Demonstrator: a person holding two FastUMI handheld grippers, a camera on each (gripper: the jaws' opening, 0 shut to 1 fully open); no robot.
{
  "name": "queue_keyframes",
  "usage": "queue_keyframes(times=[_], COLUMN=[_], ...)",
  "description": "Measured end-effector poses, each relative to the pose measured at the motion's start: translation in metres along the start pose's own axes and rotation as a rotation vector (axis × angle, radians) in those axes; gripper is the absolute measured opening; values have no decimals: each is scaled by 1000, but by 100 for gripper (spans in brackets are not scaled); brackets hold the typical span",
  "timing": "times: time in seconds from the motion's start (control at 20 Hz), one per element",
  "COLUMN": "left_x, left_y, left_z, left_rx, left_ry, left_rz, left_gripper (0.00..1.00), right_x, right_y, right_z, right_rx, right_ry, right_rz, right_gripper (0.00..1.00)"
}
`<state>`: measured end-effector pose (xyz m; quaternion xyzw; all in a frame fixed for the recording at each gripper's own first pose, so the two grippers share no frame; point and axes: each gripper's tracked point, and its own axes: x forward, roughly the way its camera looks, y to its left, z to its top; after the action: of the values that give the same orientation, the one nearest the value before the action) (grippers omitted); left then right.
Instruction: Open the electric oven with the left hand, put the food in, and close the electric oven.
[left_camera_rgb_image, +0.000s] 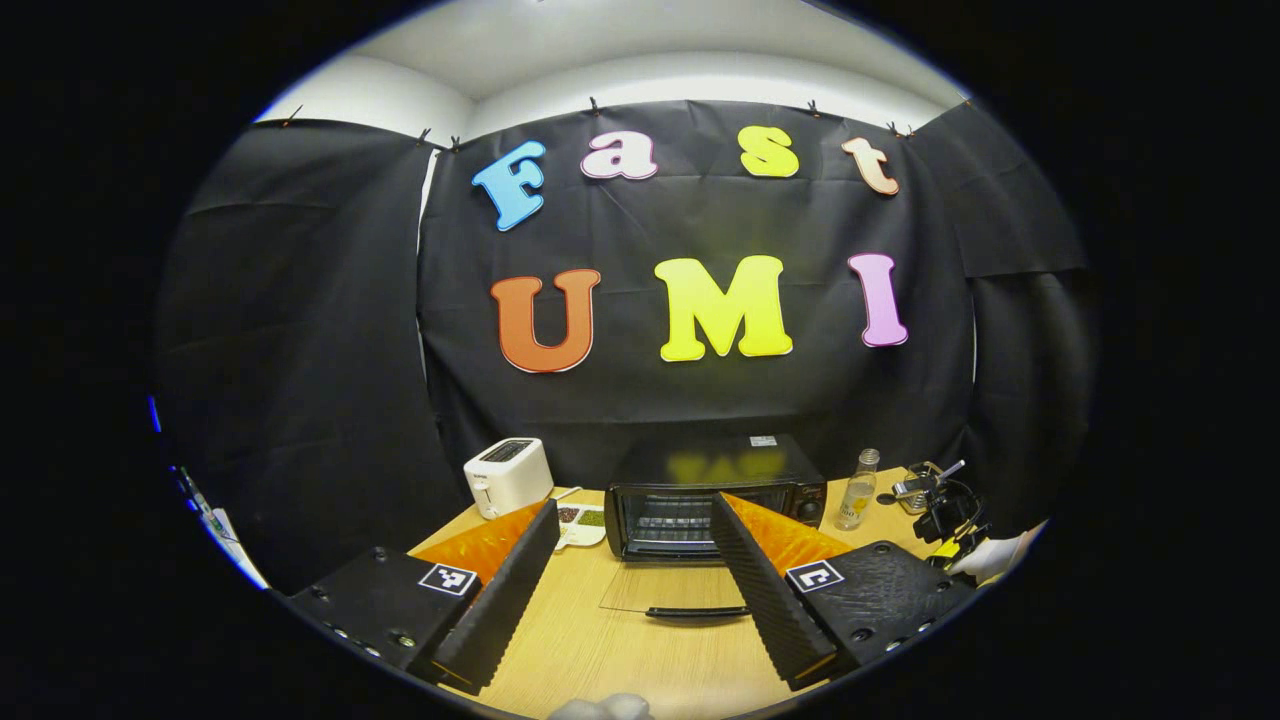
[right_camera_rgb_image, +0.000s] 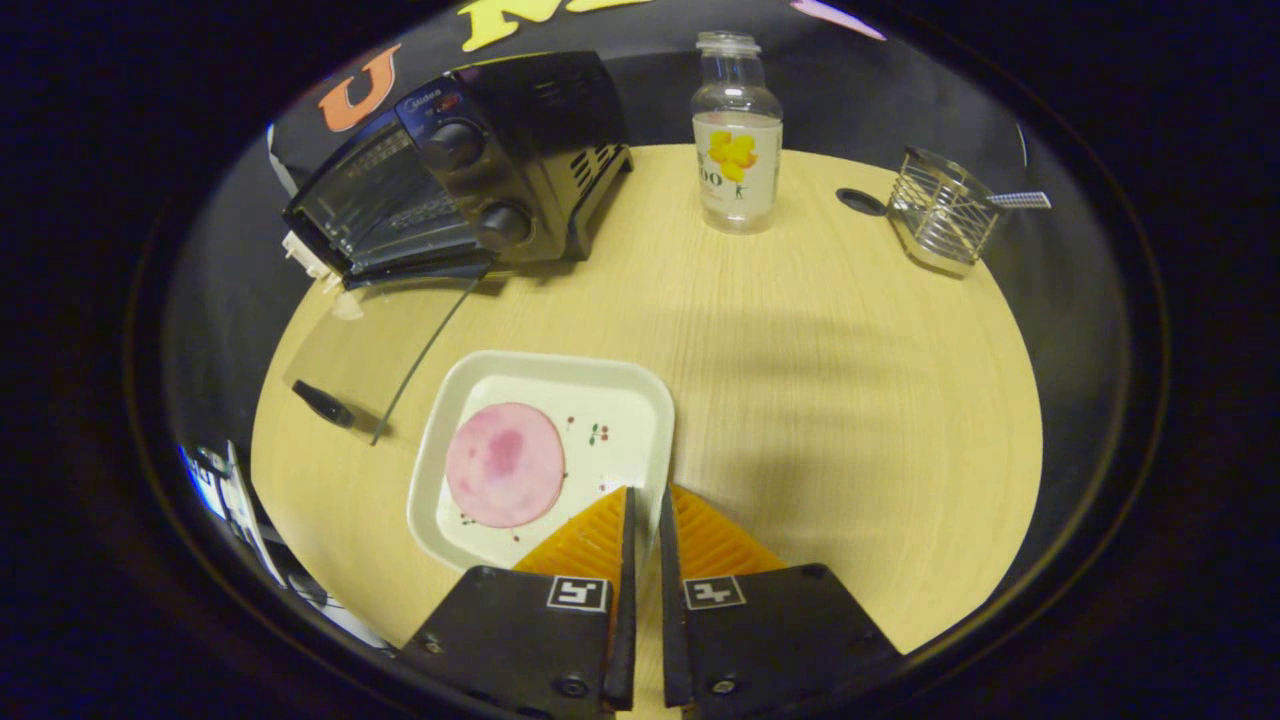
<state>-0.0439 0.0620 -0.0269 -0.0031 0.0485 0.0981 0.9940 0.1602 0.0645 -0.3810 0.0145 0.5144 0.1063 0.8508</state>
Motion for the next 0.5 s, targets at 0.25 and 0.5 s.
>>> queue_keyframes(times=[0.25, 0.5], left_x=[0, -5], left_y=[0, 7], left_z=[1, 2], left_rx=[-19, -32], left_ry=[-15, -33], left_rz=[-2, 23], left_gripper=[96, 96], right_x=[1, -2], right_y=[2, 4], right_z=[1, -4], right_rx=[64, 217], right_ry=[51, 116], right_rz=[83, 248], right_gripper=[1, 4])
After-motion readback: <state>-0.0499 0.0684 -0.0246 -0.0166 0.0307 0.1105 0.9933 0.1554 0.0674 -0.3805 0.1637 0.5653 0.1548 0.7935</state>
